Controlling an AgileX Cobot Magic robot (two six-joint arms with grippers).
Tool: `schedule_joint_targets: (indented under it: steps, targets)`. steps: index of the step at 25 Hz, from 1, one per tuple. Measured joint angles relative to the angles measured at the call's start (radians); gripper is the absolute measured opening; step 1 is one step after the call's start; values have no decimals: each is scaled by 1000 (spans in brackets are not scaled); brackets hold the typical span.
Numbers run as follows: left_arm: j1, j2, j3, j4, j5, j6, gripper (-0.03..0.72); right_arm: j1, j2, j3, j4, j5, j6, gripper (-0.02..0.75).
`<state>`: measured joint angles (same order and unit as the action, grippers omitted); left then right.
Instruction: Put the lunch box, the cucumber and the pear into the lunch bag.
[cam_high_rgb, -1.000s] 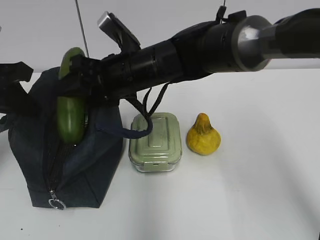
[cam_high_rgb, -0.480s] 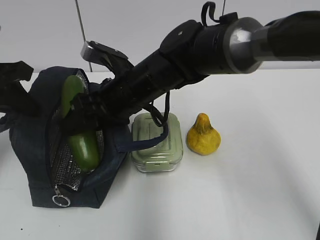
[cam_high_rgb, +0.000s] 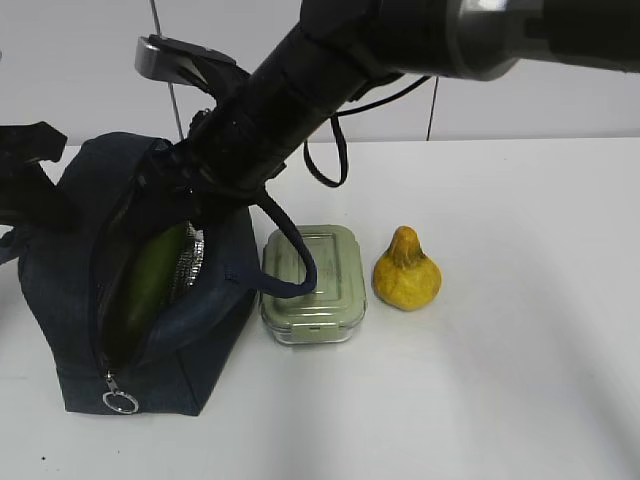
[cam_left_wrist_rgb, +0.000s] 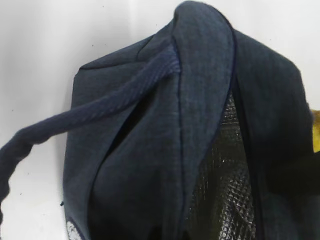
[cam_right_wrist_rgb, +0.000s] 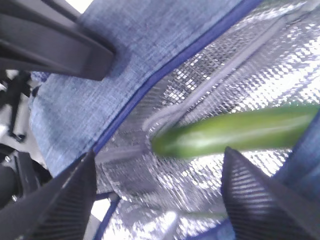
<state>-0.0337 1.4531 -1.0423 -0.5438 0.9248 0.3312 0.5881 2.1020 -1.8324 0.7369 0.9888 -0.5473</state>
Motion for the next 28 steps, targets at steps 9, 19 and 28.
schedule_joint_targets:
  steps: [9, 19, 28]
  targets:
    - [0, 0, 0, 1, -3, 0, -15, -21, 0, -170, -524, 159, 337, 594]
    - [0, 0, 0, 5, -5, 0, -15, -150, -22, -174, -650, 232, 443, 557]
    - [0, 0, 0, 7, -10, 0, -15, -154, 37, -161, -789, 242, 504, 536]
